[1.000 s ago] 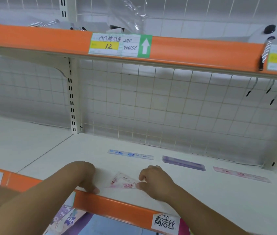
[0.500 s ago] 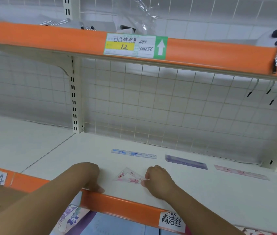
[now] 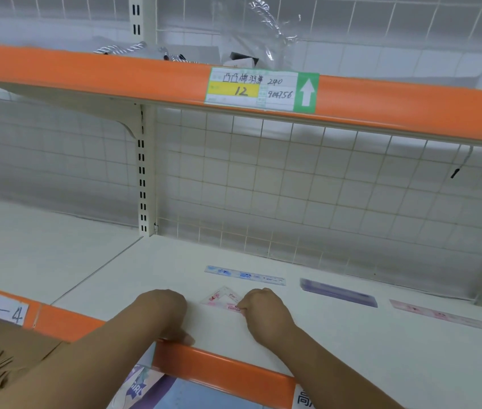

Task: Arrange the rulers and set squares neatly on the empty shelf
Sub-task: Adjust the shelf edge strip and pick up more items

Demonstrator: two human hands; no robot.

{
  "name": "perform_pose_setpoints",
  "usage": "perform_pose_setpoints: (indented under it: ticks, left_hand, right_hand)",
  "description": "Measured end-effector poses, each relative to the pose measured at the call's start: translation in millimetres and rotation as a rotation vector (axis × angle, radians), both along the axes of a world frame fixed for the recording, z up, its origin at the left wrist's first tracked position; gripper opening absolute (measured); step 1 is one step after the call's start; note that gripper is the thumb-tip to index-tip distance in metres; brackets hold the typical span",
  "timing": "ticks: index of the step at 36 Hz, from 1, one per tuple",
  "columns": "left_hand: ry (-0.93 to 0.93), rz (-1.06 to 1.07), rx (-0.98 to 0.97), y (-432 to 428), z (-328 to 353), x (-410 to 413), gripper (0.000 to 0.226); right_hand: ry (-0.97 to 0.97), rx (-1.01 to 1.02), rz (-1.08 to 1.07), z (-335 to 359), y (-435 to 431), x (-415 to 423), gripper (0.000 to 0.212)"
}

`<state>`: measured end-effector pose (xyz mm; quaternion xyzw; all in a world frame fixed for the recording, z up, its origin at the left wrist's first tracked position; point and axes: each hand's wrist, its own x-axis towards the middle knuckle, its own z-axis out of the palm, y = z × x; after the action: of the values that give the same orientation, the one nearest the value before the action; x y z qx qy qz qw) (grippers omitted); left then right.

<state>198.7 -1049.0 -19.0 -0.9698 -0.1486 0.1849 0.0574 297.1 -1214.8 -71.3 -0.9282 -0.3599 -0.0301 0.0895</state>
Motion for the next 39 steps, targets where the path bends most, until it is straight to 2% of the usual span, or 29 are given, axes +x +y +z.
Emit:
perform_pose_setpoints:
  ticks: [12,39]
  left_hand:
    - [0.019,-0.019,0.014,-0.2,0.9,1.0,0.066]
    - [0.018,0.000,0.022,-0.6,0.9,-2.4,0.065]
  right_hand:
    - [0.001,0.014,-0.066,0.6,22.5,10.8,0.032]
    - [-0.035,0.027,-0.055,5.6,30.4,-0.6,0.029]
